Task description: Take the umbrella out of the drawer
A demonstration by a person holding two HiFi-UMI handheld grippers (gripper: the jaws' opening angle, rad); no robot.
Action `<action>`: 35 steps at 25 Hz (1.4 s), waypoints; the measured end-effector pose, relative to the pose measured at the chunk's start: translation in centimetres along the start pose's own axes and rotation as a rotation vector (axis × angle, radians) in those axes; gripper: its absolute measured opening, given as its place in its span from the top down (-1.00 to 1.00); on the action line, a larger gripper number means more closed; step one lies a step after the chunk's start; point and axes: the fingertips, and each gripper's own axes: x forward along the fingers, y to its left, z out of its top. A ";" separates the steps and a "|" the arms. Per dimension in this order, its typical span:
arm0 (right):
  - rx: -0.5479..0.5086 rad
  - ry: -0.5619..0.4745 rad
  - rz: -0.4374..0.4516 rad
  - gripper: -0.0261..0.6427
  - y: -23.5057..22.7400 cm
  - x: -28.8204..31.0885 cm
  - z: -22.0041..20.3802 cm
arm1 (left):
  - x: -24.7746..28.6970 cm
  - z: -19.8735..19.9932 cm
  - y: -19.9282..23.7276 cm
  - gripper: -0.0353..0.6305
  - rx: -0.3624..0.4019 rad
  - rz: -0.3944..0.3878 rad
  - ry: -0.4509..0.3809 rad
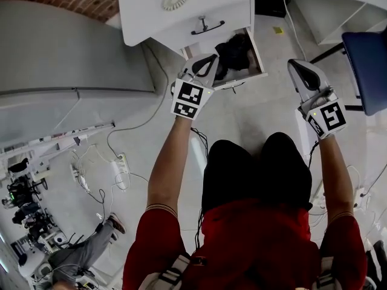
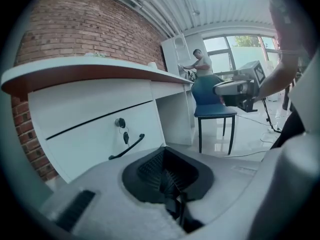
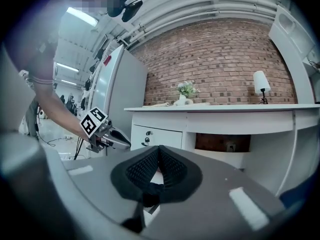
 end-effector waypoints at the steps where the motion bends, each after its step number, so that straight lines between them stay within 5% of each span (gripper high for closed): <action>1: 0.001 0.003 -0.001 0.88 -0.1 0.1 -0.7 | 0.4 -0.6 0.2 0.88 -0.003 -0.002 0.007; 14: -0.043 -0.045 -0.007 0.88 -1.5 2.7 -8.1 | 7.5 -7.1 0.5 0.62 -0.001 -0.093 0.085; 35: -0.105 -0.097 -0.038 0.88 -3.2 2.2 -18.1 | 17.2 -18.5 -1.3 -0.11 0.072 -0.211 0.397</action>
